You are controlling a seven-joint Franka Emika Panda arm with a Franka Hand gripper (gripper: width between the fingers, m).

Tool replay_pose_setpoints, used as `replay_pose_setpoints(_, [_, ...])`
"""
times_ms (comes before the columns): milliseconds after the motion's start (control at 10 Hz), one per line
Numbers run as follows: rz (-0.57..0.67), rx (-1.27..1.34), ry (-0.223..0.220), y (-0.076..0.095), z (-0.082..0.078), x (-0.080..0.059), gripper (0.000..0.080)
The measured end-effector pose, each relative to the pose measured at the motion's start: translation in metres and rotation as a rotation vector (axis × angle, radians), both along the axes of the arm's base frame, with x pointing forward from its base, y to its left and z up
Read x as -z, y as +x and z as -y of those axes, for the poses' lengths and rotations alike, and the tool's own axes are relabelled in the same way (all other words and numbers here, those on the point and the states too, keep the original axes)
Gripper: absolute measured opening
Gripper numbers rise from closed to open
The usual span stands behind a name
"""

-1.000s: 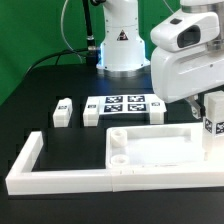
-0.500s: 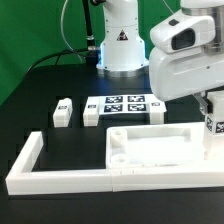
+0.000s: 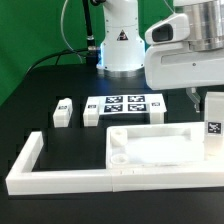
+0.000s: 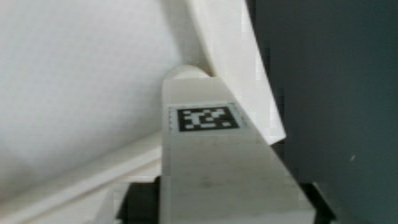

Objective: Assemble desk

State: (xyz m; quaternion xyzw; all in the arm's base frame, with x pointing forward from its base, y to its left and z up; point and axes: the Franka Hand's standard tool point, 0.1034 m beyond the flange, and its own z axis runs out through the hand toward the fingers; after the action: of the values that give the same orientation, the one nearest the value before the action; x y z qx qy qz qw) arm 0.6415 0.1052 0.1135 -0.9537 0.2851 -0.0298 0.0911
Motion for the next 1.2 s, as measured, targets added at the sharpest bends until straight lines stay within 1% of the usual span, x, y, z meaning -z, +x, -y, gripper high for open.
replay_pose_setpoints(100, [-0.008,0.172,0.029,-0.001,0.002,0.001,0.0301])
replay_pose_setpoints(200, [-0.027,0.281,0.054,0.000,0.003,0.001,0.0301])
replay_pose_setpoints(400, [-0.061,0.480,0.083,0.000,0.003,0.001,0.0301])
replay_pose_setpoints(500, [-0.069,0.518,0.086,-0.001,0.003,0.001,0.0301])
replay_pose_setpoints(600, [-0.066,0.490,0.083,-0.001,0.003,0.001,0.0301])
replay_pose_setpoints(700, [-0.062,0.418,0.069,-0.002,0.002,0.001,0.0343])
replay_pose_setpoints(800, [-0.068,0.242,0.040,-0.006,-0.001,0.001,0.0511])
replay_pose_setpoints(900, [-0.054,0.003,0.020,-0.004,0.000,0.000,0.0511])
replay_pose_setpoints(1000, [-0.071,-0.174,0.005,-0.004,-0.003,-0.002,0.0620])
replay_pose_setpoints(1100, [-0.062,-0.200,0.004,-0.006,-0.011,-0.004,0.0640])
replay_pose_setpoints(1200, [-0.050,-0.289,-0.001,-0.007,-0.012,-0.003,0.0640])
